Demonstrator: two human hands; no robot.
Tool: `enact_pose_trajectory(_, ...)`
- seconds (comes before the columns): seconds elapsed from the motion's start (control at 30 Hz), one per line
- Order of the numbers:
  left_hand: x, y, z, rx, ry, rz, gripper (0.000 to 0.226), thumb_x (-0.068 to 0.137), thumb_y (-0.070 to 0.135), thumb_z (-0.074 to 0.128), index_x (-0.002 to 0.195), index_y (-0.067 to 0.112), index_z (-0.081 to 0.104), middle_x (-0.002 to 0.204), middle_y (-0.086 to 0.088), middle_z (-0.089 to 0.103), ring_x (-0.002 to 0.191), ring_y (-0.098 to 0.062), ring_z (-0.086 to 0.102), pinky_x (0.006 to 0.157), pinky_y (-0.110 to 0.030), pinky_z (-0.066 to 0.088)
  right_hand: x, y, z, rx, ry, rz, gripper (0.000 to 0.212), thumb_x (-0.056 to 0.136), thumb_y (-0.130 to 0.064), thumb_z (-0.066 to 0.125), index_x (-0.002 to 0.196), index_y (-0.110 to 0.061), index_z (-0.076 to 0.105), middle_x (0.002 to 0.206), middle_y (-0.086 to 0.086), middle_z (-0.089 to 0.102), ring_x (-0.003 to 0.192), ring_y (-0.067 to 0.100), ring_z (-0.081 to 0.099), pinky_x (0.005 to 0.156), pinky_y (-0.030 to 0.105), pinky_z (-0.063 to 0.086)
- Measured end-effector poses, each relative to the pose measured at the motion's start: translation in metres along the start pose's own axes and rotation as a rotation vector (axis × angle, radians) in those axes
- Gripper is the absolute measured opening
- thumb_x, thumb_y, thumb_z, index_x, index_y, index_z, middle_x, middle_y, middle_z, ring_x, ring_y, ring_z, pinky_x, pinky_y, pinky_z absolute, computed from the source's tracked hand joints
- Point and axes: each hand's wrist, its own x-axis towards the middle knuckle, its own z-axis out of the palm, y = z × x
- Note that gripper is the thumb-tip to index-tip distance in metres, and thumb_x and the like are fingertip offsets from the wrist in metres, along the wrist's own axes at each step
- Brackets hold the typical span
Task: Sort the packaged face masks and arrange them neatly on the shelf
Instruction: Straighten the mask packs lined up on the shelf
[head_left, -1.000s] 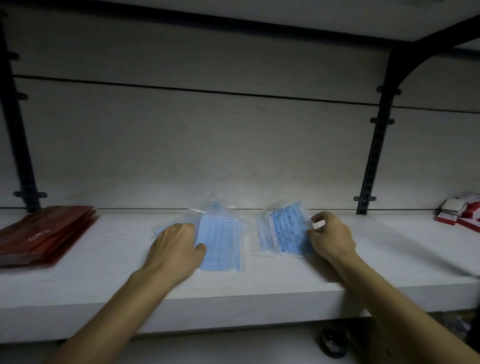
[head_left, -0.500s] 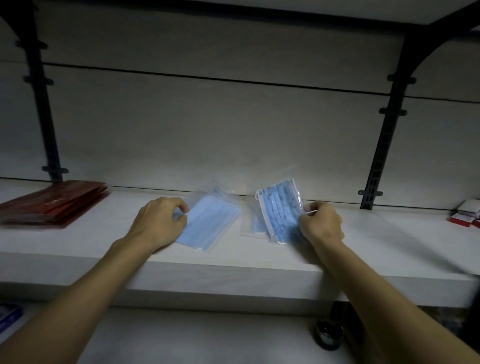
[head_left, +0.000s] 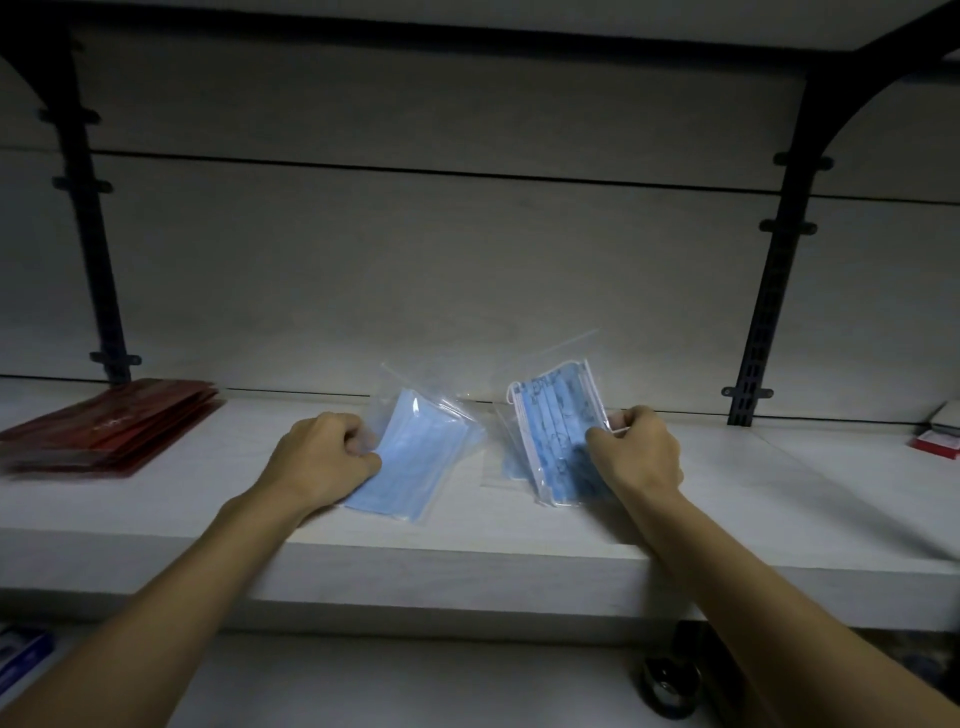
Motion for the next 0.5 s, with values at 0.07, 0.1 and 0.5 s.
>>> enact_pose_trajectory(0.07, 0.000, -0.002, -0.001, -0.007, 0.007, 0.004, 0.010, 0.075, 0.024, 0.066, 0.082, 0.029, 0.061, 0.082, 0.008, 0.062, 0.080, -0.016, 0.058, 0.065, -0.027, 0.039, -0.001, -0.001, 0.000, -0.007, 0.006, -0.018, 0.013, 0.083, -0.022, 0.059, 0.093, -0.017, 0.051, 0.087, 0.001, 0.056, 0.087, 0.026, 0.054, 0.093, 0.046, 0.044)
enact_pose_trajectory(0.1, -0.001, -0.002, -0.001, -0.014, 0.019, 0.010, 0.012, 0.075, 0.024, 0.066, 0.083, 0.030, 0.060, 0.083, 0.010, 0.062, 0.081, -0.016, 0.058, 0.066, -0.027, 0.040, -0.001, -0.001, 0.000, -0.006, 0.010, -0.029, 0.014, 0.084, -0.022, 0.059, 0.094, -0.017, 0.051, 0.086, 0.000, 0.055, 0.087, 0.026, 0.055, 0.093, 0.047, 0.045)
enact_pose_trajectory(0.5, -0.012, 0.014, -0.028, -0.339, 0.137, 0.026, 0.016, 0.075, 0.018, 0.078, 0.077, 0.021, 0.062, 0.069, -0.001, 0.065, 0.068, -0.017, 0.060, 0.058, -0.025, 0.044, -0.008, -0.017, -0.011, 0.242, 0.085, -0.127, 0.008, 0.087, -0.014, 0.060, 0.093, -0.016, 0.055, 0.085, 0.000, 0.062, 0.084, 0.026, 0.063, 0.082, 0.050, 0.054)
